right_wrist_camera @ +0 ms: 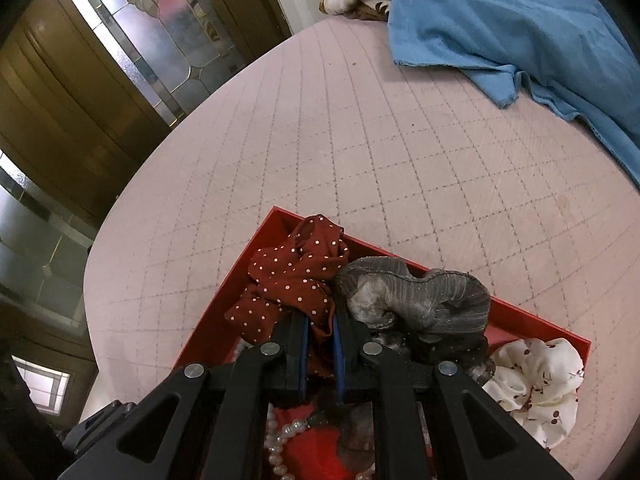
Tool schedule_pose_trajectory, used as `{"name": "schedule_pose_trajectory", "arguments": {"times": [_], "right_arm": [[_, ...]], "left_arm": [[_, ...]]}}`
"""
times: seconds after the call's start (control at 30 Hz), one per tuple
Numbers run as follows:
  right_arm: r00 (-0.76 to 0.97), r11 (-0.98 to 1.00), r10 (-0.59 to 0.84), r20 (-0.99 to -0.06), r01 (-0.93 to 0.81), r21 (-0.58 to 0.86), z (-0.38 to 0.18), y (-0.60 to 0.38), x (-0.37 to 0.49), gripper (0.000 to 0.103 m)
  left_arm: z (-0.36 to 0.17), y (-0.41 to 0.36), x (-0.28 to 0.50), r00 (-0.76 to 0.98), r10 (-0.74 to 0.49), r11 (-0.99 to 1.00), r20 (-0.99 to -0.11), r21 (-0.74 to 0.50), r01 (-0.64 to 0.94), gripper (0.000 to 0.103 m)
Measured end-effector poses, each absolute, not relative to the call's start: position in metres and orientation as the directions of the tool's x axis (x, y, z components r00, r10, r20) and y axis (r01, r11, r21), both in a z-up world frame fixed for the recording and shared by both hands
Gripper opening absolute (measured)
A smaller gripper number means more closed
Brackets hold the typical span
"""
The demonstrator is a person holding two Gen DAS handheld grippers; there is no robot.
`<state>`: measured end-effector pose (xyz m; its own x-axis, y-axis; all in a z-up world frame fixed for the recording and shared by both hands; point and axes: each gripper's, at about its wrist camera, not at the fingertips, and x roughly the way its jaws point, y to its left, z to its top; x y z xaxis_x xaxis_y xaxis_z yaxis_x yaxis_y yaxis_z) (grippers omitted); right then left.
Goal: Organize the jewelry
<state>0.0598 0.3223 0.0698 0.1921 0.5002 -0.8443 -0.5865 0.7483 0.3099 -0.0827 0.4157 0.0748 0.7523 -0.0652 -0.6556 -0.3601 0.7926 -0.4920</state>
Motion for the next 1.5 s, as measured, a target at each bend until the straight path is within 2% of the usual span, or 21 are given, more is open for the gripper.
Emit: {"name": "schedule_pose_trajectory", "arguments": {"times": [0.03,0.1,0.17,0.33,0.47,0.67,0.93,1.2,1.33,1.5], "right_arm": [[0.19,0.748,0.506,-0.841,-0.583,0.318,0.07,0.321,0.06,0.013],[0.181,0.741,0.522,-0.833,-0.579,0.339,0.072,0.318,0.061,0.019],[0.186,0.737,0.538,-0.822,-0.577,0.352,0.078,0.314,0.061,0.029],[0.206,0.725,0.589,-0.782,-0.564,0.397,0.1,0.299,0.058,0.044],[0.23,0.719,0.617,-0.752,-0.554,0.42,0.119,0.277,0.052,0.046],[0.303,0.757,0.586,-0.752,-0.535,0.374,0.132,0.226,0.042,0.047],[0.36,0.822,0.502,-0.787,-0.48,0.305,0.114,0.155,0.02,0.047],[0.416,0.853,0.422,-0.805,-0.483,0.198,0.097,0.111,-0.026,0.047],[0.441,0.865,0.405,-0.801,-0.469,0.18,0.096,0.09,-0.047,0.053],[0.476,0.877,0.387,-0.79,-0.454,0.156,0.099,0.068,-0.067,0.055]], "left_arm": [[0.075,0.415,-0.083,0.753,-0.067,0.794,-0.654,-0.492,-0.357,0.014],[0.077,0.414,-0.084,0.761,-0.068,0.794,-0.646,-0.497,-0.351,0.036],[0.081,0.414,-0.088,0.777,-0.058,0.79,-0.626,-0.505,-0.347,0.047],[0.089,0.41,-0.093,0.801,-0.06,0.799,-0.596,-0.509,-0.319,0.054],[0.093,0.406,-0.093,0.805,-0.054,0.811,-0.591,-0.496,-0.309,0.061],[0.091,0.405,-0.096,0.788,-0.029,0.813,-0.615,-0.473,-0.339,0.064],[0.092,0.393,-0.098,0.773,0.011,0.843,-0.635,-0.41,-0.349,0.068],[0.094,0.369,-0.102,0.742,0.114,0.892,-0.661,-0.26,-0.37,0.069],[0.097,0.351,-0.108,0.74,0.202,0.91,-0.642,-0.156,-0.384,0.07],[0.103,0.33,-0.119,0.748,0.246,0.923,-0.616,-0.087,-0.375,0.07]]}}
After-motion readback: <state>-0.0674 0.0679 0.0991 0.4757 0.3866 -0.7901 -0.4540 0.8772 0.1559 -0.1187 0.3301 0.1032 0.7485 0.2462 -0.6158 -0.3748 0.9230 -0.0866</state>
